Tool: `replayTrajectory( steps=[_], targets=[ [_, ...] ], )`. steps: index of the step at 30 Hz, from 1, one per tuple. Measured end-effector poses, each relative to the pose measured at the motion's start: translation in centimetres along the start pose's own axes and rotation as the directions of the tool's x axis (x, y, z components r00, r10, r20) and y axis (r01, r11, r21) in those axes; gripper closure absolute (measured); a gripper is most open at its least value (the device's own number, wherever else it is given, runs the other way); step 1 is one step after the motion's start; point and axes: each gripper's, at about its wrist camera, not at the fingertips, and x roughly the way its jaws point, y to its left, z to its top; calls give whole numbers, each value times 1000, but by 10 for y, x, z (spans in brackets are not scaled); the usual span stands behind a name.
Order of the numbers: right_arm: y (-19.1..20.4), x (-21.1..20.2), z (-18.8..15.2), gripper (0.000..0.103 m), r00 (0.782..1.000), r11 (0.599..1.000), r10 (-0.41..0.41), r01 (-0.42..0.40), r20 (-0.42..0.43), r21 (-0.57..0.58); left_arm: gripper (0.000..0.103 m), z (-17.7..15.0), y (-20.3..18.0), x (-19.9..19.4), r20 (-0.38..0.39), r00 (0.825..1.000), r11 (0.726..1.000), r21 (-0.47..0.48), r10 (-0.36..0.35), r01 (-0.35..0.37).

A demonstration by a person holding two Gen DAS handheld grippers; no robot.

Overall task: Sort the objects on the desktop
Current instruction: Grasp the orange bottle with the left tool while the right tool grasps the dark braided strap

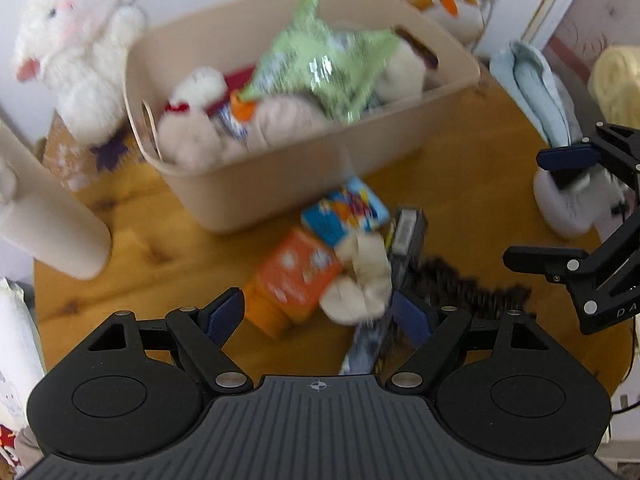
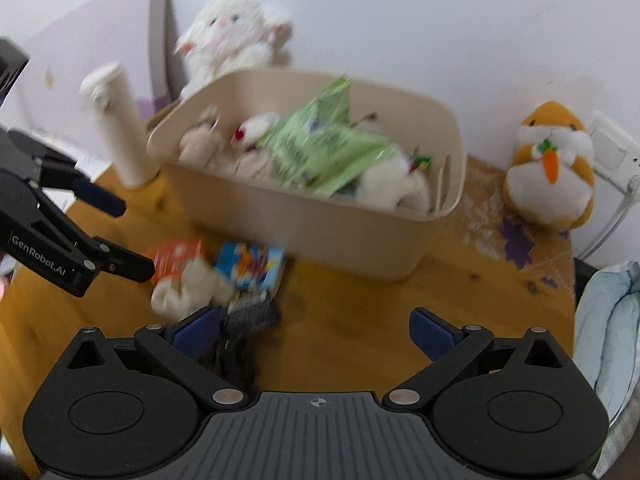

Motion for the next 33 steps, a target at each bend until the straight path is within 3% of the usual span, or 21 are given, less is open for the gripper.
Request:
replayTrajectory(
  steps=[6, 11, 16, 29, 33],
  targets=[
    [16, 15, -29, 0, 995, 997, 12, -20, -95, -78, 20, -20, -2, 17, -79, 997, 1000, -19, -25, 23],
    [24, 27, -46, 0, 987, 991, 3, -24, -158, -128, 20, -31, -6, 36, -103, 995, 1000, -6, 5, -5],
    [26, 42, -57, 0, 979, 991, -17, -11, -205, -133, 20, -37, 0, 53, -102, 995, 995, -103, -2, -8],
    [31, 61, -56, 3, 979, 988, -8, -23, -203, -150, 20, -19, 3, 75, -70, 997, 985, -171, 13, -25],
    [29, 67, -53, 11, 980, 990, -4, -24, -199, -142, 20, -14, 0, 78, -55, 998, 988, -152, 31, -39]
  ],
)
